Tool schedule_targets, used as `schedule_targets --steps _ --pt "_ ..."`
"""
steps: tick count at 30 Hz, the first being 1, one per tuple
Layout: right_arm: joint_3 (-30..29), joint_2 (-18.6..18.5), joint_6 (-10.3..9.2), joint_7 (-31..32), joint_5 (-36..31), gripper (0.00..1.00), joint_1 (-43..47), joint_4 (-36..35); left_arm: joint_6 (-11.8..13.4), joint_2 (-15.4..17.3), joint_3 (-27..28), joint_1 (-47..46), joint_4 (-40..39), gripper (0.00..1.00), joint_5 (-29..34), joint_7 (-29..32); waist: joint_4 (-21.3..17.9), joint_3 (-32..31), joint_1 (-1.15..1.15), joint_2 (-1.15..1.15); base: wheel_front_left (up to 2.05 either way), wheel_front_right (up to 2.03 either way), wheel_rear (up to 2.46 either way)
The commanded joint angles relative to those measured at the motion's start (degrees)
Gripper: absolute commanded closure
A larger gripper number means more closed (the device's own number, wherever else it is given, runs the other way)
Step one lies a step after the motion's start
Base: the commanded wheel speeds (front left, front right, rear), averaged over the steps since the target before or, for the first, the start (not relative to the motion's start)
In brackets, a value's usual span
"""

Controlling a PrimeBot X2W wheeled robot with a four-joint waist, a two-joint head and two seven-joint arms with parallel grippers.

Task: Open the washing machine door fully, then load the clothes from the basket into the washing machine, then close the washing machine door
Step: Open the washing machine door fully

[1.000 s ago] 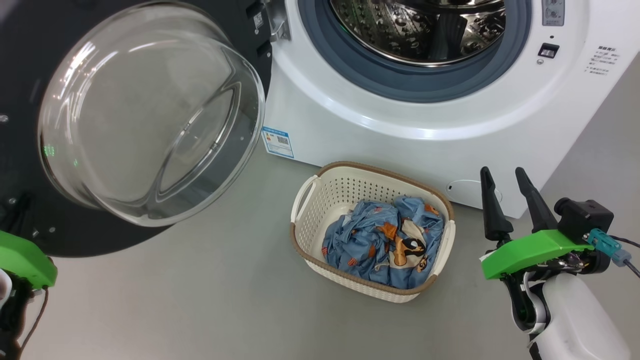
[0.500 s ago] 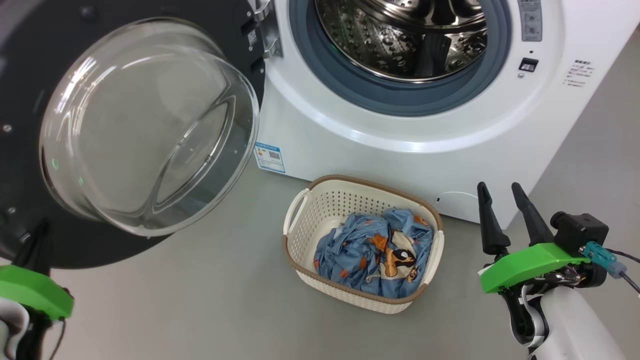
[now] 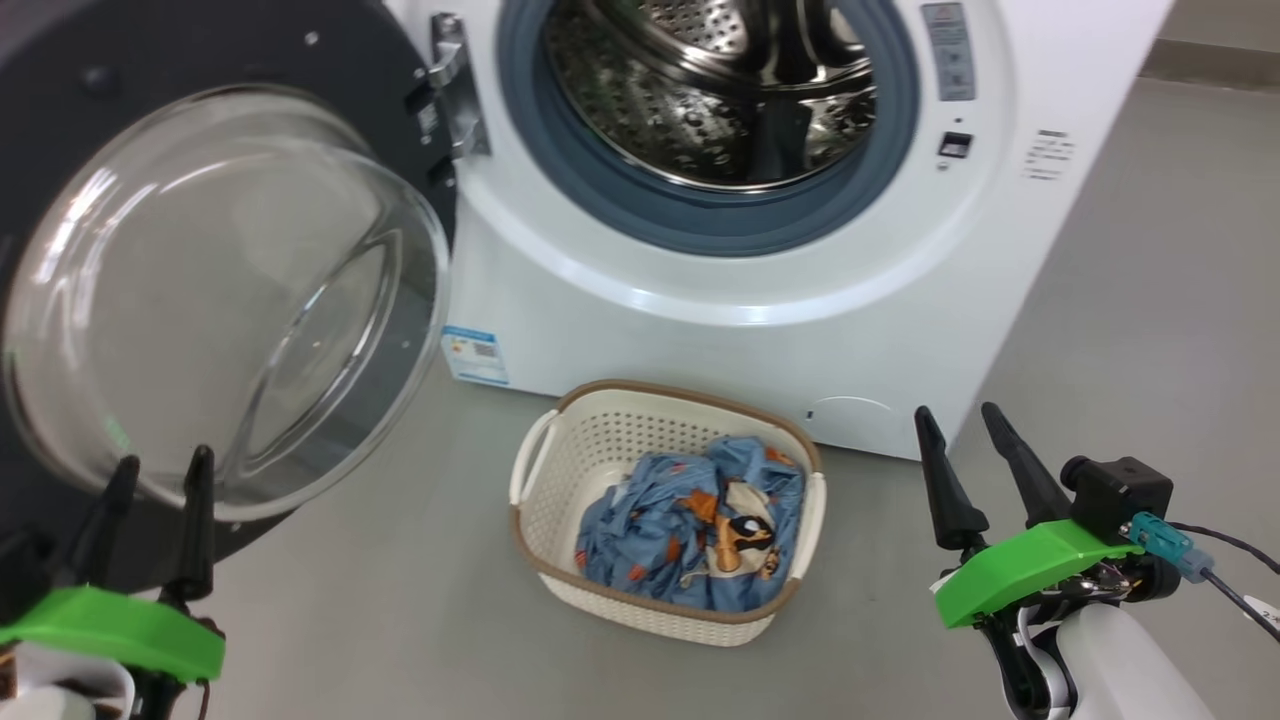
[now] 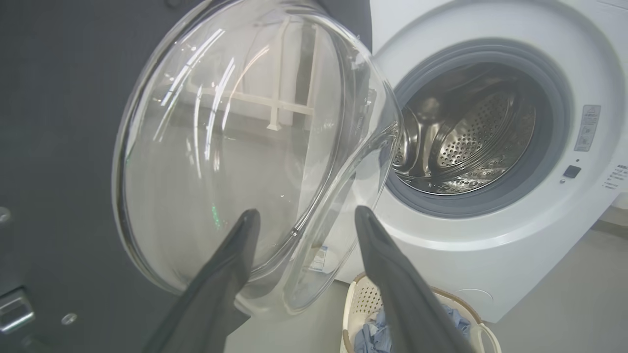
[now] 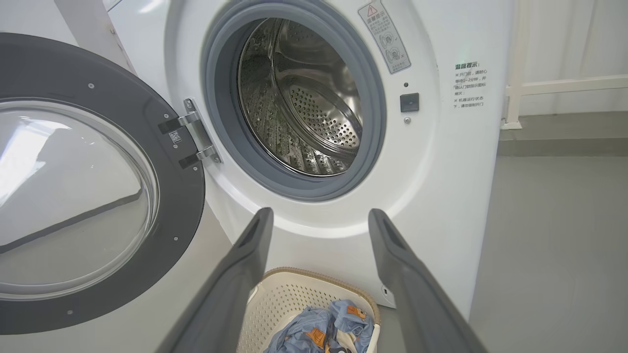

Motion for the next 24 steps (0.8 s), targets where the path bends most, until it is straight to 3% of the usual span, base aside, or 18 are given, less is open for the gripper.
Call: schedule_targets --steps 1,11,24 --pt "1.61 -0.44 0.33 -0.69 0.68 0.00 -0.04 -1.58 0.64 2.56 3.13 -0.47 -2.48 0.00 0.77 -0.59 -2.50 -0.93 0.00 0.00 0.00 0.00 0.00" --pt "4.27 -1.17 0.33 -0.69 1.60 0.00 0.19 -2.95 4.77 0.24 5.91 8.27 -15.10 0.00 2.15 -0.59 -10.01 -1.91 0.00 0.00 0.00 0.00 0.00" --pt "5.61 -2.35 0.33 -0.34 1.91 0.00 0.75 -5.37 7.77 -1.96 7.13 13.57 -21.15 0.00 3.19 -0.60 -15.89 -2.84 0.00 0.00 0.00 0.00 0.00"
